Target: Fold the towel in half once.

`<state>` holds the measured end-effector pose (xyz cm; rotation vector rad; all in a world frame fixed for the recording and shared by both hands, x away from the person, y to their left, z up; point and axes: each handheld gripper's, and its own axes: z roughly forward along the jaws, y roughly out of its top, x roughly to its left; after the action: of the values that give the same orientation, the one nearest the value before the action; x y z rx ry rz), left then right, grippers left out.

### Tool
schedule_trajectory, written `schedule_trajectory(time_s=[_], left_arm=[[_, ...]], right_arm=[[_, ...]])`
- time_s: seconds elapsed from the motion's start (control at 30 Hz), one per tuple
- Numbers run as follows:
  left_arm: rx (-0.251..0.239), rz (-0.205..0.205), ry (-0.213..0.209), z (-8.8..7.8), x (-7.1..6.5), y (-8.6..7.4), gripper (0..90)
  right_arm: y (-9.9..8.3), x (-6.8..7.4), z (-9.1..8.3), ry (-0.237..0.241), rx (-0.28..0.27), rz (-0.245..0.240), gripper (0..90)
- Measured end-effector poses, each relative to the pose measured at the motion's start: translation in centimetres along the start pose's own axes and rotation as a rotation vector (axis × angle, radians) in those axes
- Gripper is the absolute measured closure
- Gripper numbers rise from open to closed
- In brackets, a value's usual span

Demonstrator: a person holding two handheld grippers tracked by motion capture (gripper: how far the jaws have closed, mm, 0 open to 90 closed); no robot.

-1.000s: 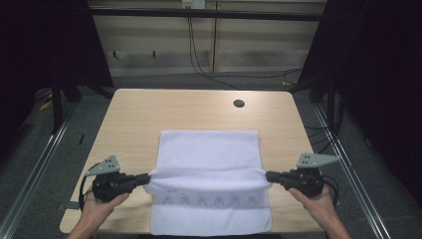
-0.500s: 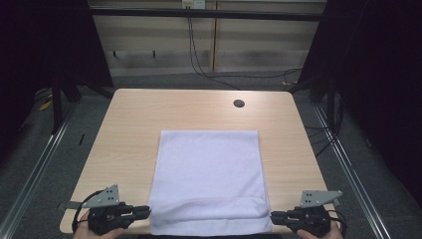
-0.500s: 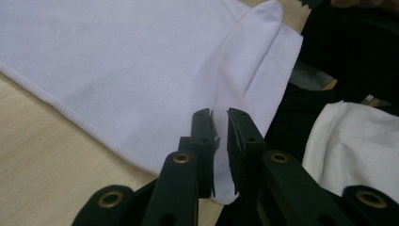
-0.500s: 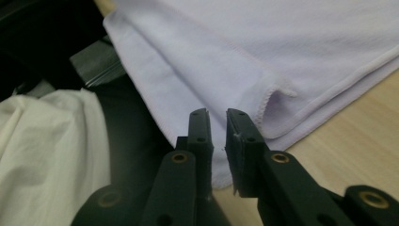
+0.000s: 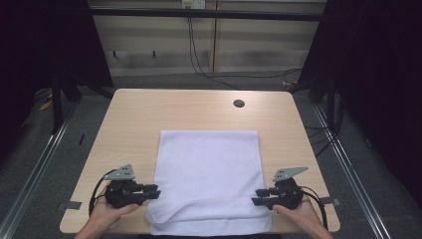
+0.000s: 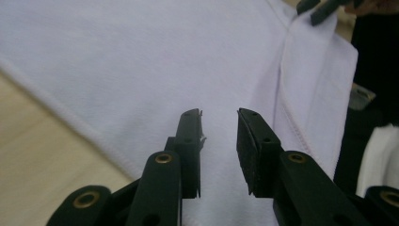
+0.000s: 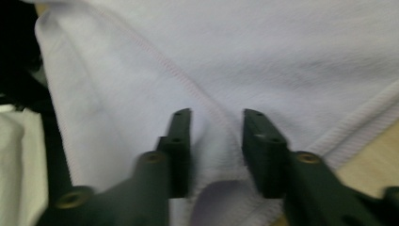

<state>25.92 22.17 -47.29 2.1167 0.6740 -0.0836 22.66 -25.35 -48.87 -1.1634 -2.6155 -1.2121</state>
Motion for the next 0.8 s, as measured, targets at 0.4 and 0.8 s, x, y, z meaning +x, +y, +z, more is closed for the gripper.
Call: schedule_trajectory(time_s=[0.4, 0.8], left_arm=[[0.149, 0.092, -0.067, 1.0, -3.7, -2.2, 65.8], [0.017, -0.077, 0.07, 2.6, 3.3, 2.0, 64.8]], right_arm=[[-3.3, 4.2, -3.6, 0.167, -0.042, -0.12, 75.6], [0.4, -0.1, -1.3, 0.007, -0.084, -0.058, 70.2]])
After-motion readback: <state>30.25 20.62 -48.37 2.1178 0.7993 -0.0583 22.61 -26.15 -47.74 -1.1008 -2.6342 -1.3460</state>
